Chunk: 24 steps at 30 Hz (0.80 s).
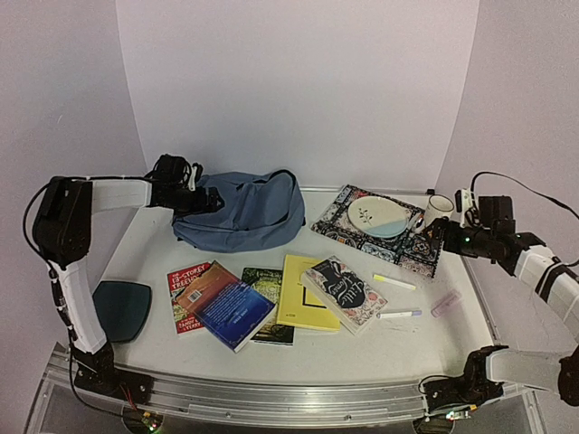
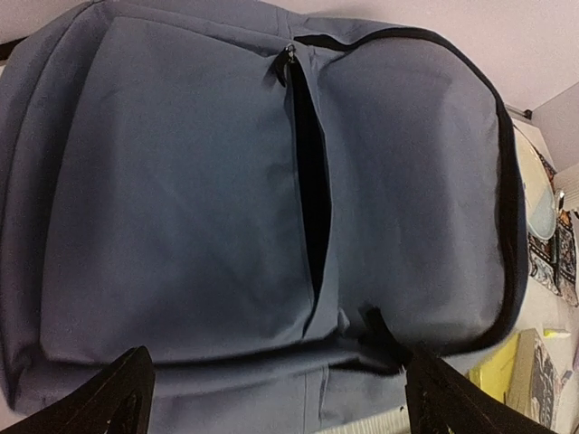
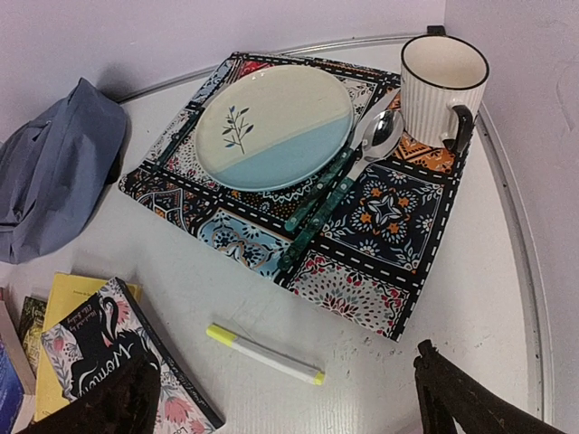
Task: Pack the student bag
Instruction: Pick up the student bag from the corner of the board.
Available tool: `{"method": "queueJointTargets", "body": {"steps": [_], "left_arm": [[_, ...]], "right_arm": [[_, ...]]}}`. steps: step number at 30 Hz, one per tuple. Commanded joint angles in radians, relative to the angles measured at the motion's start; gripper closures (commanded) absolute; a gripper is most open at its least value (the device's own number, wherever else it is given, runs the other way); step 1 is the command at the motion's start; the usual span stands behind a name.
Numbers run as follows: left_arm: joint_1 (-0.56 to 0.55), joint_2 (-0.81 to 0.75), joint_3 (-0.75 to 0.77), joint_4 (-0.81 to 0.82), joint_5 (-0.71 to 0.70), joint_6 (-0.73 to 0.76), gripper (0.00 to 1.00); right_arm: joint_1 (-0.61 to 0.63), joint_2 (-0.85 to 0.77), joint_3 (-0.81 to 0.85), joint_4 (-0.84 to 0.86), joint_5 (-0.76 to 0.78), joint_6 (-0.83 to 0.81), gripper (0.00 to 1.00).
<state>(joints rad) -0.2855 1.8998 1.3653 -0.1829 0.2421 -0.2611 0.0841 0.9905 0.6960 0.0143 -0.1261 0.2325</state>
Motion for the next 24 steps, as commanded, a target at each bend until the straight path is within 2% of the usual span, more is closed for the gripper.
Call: {"method": "queueJointTargets", "body": {"steps": [1,6,12,16,20,21,24], "left_arm": [[-0.029,0.15,0.226,-0.014,0.054,0.05,0.08],[-0.054,0.319,0.388,-0.04,0.096,0.072,0.24],[-0.062,0.45,0.516,-0.046,0.106,0.101,0.38],[-0.061,0.501,0.599,-0.071,0.099,0.137,0.62],[-0.061,0.474,0.645,-0.084,0.105,0.172,0.95],[-0.06,0.459,0.653,-0.087,0.106,0.181,0.99],[-0.06,0.403,0.681,-0.101,0.131,0.216,1.0]], "right_arm": [[0.015,0.014,-0.009,0.035,-0.03,0.018,0.02],[0.039,0.033,-0.009,0.039,-0.028,0.025,0.02],[0.073,0.057,-0.012,0.044,-0.022,0.035,0.02],[0.091,0.068,-0.006,0.046,-0.023,0.036,0.02],[0.103,0.079,0.005,0.046,-0.029,0.034,0.02],[0.106,0.082,0.01,0.046,-0.03,0.033,0.02],[0.114,0.096,0.031,0.041,-0.04,0.034,0.02]]}}
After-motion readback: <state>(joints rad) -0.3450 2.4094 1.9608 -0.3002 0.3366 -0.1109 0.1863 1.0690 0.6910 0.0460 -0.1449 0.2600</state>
